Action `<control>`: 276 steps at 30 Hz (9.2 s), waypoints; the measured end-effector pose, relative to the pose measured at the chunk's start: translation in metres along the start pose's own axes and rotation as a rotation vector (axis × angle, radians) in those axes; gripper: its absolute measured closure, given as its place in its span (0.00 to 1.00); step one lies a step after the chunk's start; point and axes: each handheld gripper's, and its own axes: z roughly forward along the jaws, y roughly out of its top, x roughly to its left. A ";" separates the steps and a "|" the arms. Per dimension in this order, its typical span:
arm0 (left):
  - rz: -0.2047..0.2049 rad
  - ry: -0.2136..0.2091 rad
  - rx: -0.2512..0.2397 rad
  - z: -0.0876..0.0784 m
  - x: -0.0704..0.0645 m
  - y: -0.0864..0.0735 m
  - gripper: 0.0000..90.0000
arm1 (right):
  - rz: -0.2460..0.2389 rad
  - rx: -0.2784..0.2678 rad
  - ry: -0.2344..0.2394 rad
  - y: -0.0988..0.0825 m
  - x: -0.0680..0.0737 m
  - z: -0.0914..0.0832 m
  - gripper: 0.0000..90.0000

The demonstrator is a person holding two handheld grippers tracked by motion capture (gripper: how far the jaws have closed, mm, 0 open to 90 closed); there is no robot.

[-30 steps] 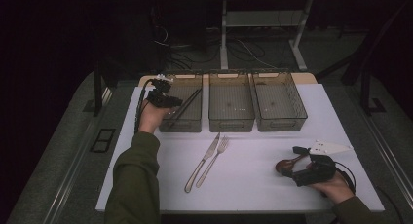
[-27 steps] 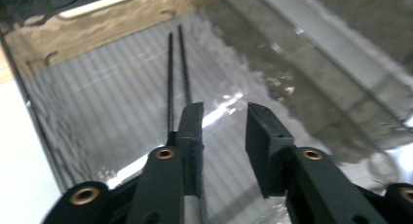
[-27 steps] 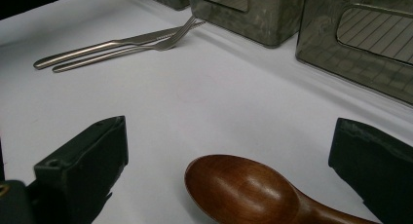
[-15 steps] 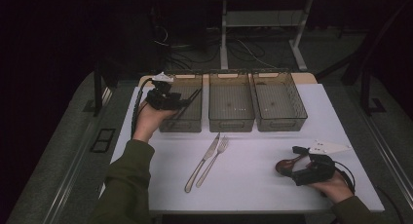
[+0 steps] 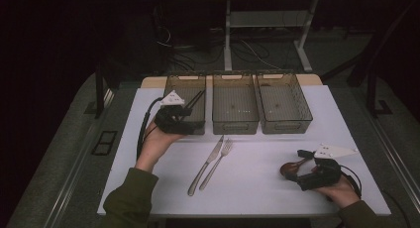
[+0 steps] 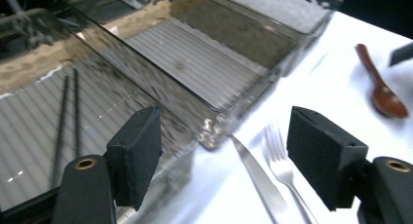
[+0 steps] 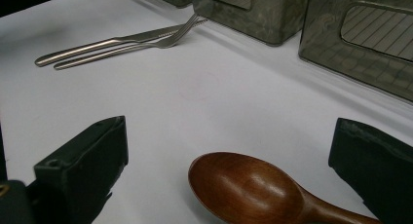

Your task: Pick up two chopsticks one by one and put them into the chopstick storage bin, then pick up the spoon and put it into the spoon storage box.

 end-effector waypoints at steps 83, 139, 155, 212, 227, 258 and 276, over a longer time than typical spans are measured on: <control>0.025 -0.060 -0.038 -0.023 -0.045 -0.118 0.00 | 0.000 0.282 -0.073 0.022 -0.055 0.017 0.99; 0.021 -0.083 -0.044 -0.022 -0.048 -0.117 0.00 | 0.033 0.246 -0.046 0.008 -0.038 -0.017 0.76; 0.024 -0.089 -0.037 -0.020 -0.048 -0.118 0.00 | -0.044 0.287 0.027 0.010 -0.025 0.009 0.47; 0.031 -0.096 -0.040 -0.020 -0.050 -0.118 0.00 | -0.210 0.372 0.108 0.003 -0.016 0.008 0.87; 0.039 -0.119 -0.043 -0.017 -0.047 -0.121 0.00 | -0.177 0.366 0.105 0.006 -0.018 0.008 0.88; 0.028 -0.128 -0.043 -0.022 -0.047 -0.118 0.00 | -0.096 0.255 0.084 0.055 -0.015 0.027 0.88; 0.031 -0.136 -0.046 -0.022 -0.049 -0.118 0.00 | -0.077 0.191 0.081 0.087 -0.016 0.044 0.88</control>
